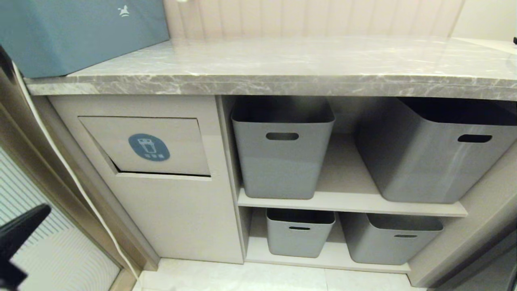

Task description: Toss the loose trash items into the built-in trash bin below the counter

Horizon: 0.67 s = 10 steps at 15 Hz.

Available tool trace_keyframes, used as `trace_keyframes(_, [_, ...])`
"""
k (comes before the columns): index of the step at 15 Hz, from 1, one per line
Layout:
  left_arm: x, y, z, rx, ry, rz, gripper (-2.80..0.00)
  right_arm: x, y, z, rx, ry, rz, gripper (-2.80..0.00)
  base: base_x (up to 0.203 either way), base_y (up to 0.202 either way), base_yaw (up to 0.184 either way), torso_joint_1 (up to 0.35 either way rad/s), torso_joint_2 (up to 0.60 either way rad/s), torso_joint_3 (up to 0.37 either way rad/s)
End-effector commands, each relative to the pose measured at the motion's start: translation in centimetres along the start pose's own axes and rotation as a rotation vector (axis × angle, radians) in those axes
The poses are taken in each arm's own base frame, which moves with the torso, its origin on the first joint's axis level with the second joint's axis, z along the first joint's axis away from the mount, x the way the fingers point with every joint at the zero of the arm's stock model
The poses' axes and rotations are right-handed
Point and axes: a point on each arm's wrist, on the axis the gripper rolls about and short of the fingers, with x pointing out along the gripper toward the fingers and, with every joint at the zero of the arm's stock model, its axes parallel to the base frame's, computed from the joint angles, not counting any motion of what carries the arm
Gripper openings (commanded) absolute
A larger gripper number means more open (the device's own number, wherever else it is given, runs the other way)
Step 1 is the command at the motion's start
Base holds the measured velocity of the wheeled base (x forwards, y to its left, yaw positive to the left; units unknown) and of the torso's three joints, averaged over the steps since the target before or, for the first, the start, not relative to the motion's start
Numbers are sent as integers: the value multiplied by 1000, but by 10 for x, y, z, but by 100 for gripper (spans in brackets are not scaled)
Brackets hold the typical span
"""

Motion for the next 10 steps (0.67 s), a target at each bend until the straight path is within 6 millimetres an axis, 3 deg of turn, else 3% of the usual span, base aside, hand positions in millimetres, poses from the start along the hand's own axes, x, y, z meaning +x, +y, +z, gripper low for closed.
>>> trace_keyframes(1, [-60,-10,-17,42,-136,7,-280,0,0,0,3,2,-3,-280,0,0,0,0,0,0])
trace_keyframes(3, [-74,-7,-50,71,-51,85,-280,0,0,0,4,2,-4,-280,0,0,0,0,0,0])
trace_keyframes(5, [-76,-1,-89,70,241,142,-280,0,0,0,4,2,-4,-280,0,0,0,0,0,0])
trace_keyframes(8, [-77,0,-96,82,313,-43,-280,0,0,0,4,1,-4,-280,0,0,0,0,0,0])
trace_keyframes(10, [-78,2,-100,84,339,-68,-280,0,0,0,3,2,-4,-280,0,0,0,0,0,0])
